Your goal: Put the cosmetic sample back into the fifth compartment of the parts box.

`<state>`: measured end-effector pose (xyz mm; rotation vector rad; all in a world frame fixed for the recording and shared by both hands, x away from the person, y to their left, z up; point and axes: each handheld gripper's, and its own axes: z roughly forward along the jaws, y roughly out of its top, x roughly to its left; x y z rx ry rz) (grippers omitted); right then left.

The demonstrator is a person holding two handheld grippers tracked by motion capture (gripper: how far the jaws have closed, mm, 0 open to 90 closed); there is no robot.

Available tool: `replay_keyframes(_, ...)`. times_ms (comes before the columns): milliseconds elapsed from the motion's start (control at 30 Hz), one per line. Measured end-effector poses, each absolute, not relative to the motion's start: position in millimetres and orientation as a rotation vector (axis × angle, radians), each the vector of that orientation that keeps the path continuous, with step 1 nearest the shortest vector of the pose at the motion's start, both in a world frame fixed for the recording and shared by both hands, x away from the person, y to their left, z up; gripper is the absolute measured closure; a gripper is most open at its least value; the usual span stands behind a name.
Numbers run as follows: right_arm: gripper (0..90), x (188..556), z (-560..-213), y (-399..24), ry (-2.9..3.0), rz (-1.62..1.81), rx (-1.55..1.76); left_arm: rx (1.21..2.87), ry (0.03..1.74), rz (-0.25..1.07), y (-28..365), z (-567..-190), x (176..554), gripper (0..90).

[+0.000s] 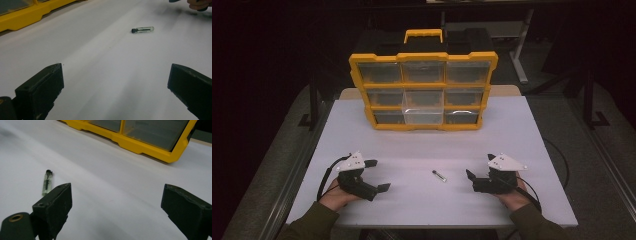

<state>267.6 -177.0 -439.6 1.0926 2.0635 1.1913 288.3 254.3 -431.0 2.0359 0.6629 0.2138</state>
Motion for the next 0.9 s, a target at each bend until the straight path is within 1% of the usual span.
replay_keyframes(333, 9.1, 259, -441, -183, 2.064, 1.222, 1.094, 2.050, 0.645, 0.223, 250, -430, 290, 0.0)
replay_keyframes(900, 9.1, 262, -441, -179, 2.074, 1.226, 1.070, 2.072, 0.583, 0.200, 221, -426, 298, 0.0)
